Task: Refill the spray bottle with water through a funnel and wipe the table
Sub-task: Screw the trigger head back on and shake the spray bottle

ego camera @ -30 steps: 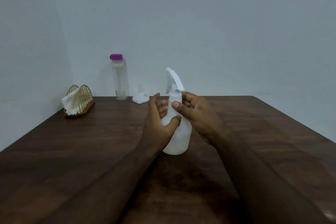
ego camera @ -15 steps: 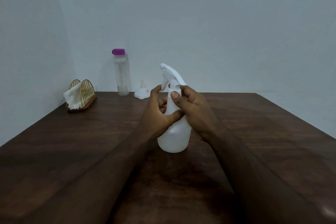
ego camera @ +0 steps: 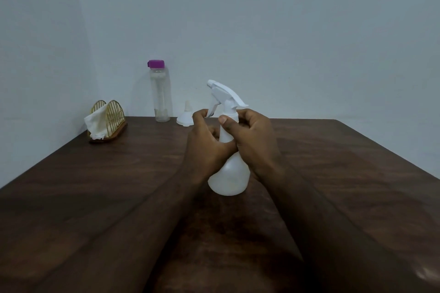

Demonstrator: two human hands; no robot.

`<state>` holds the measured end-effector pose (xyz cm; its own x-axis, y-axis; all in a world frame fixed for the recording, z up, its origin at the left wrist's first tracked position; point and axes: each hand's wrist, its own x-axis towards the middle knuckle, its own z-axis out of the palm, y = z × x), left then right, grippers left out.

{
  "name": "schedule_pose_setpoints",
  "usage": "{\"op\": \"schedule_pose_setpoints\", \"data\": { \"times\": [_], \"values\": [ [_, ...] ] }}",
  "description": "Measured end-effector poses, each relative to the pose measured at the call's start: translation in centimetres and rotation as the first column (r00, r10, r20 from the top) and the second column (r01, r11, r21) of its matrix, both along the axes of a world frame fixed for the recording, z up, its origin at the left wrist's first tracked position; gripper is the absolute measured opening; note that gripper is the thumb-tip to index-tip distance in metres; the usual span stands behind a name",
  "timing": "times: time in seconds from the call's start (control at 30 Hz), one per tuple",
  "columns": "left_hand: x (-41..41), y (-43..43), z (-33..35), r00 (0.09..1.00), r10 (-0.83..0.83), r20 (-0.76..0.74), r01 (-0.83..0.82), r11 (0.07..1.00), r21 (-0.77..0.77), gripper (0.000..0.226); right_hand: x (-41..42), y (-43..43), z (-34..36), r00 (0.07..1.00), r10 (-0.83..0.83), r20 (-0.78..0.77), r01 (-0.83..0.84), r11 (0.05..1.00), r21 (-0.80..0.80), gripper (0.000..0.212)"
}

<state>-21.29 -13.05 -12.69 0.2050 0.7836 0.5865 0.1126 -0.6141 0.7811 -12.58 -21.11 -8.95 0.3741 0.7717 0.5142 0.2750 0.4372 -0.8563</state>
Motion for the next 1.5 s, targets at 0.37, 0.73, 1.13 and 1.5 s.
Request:
{"op": "schedule_pose_setpoints", "data": {
  "times": [0.37, 0.73, 1.13, 1.5],
  "values": [
    [-0.2, 1.3, -0.3, 0.973, -0.222, 0.058, 0.225, 0.972, -0.069, 0.071, 2.2, 0.0, 1.3, 0.939, 0.34, 0.047, -0.32, 0.918, -0.234, 0.021],
    [0.3, 0.1, -0.3, 0.996, -0.06, 0.06, 0.062, 0.997, -0.036, 0.077, -0.1, -0.5, 0.8, 0.997, 0.007, 0.08, -0.001, 0.997, -0.078, 0.025],
    [-0.1, -0.6, 0.4, 1.0, 0.0, 0.022, 0.001, 0.999, -0.052, 0.077, -1.9, 0.6, 0.1, 0.977, -0.183, 0.11, 0.182, 0.983, 0.026, 0.015],
    [0.1, -1.0, 0.4, 0.999, -0.035, 0.01, 0.036, 0.999, -0.035, 0.077, 3.0, 0.8, 2.5, 0.925, 0.377, 0.048, -0.349, 0.891, -0.289, 0.022]
  ]
}}
